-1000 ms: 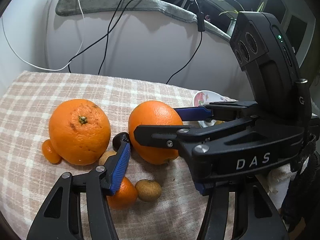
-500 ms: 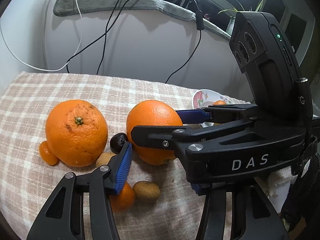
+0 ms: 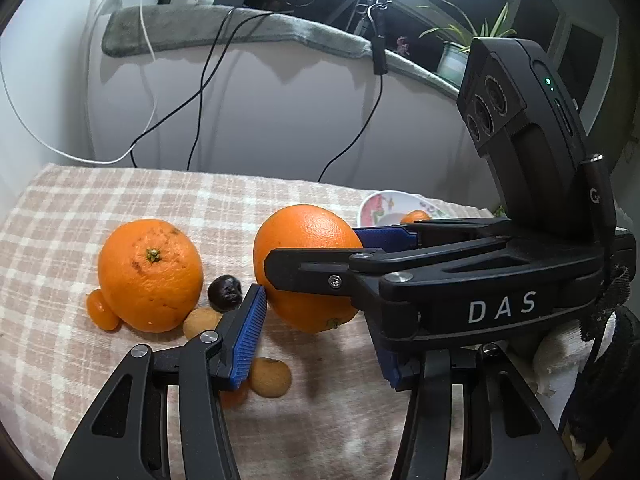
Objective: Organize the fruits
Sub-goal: 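Grasp the large orange with the right gripper and lift it, then carry the large orange onto the plate and open the right gripper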
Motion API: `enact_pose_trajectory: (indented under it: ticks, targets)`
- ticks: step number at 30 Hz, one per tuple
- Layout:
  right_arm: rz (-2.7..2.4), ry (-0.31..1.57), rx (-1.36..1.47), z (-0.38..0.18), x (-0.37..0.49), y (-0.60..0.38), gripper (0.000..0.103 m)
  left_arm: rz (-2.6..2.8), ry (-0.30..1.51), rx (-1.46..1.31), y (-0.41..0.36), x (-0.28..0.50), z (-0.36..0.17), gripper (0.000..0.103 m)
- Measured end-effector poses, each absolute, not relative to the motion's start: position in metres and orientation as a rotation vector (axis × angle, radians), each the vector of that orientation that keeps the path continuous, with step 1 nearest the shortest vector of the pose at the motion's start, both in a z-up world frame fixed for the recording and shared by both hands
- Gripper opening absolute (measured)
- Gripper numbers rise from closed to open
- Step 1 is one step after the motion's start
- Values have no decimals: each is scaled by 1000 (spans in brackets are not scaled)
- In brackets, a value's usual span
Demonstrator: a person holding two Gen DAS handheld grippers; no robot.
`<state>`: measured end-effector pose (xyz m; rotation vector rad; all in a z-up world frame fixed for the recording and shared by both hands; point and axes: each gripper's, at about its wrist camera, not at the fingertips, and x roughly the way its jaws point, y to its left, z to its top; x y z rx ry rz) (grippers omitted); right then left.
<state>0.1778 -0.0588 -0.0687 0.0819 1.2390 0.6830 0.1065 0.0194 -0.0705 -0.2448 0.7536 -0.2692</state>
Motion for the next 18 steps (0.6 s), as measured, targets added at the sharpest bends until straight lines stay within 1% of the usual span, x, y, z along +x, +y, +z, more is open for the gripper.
enact_pose_trajectory:
  ticks: [8,18]
  targets:
    - [665,1212,112,-53,166,-79,71,-295,735,-225,5,99,-65,49]
    - [611,1198,177,-45,150,-126,71,-343,725,-180,-36,99,-58,49]
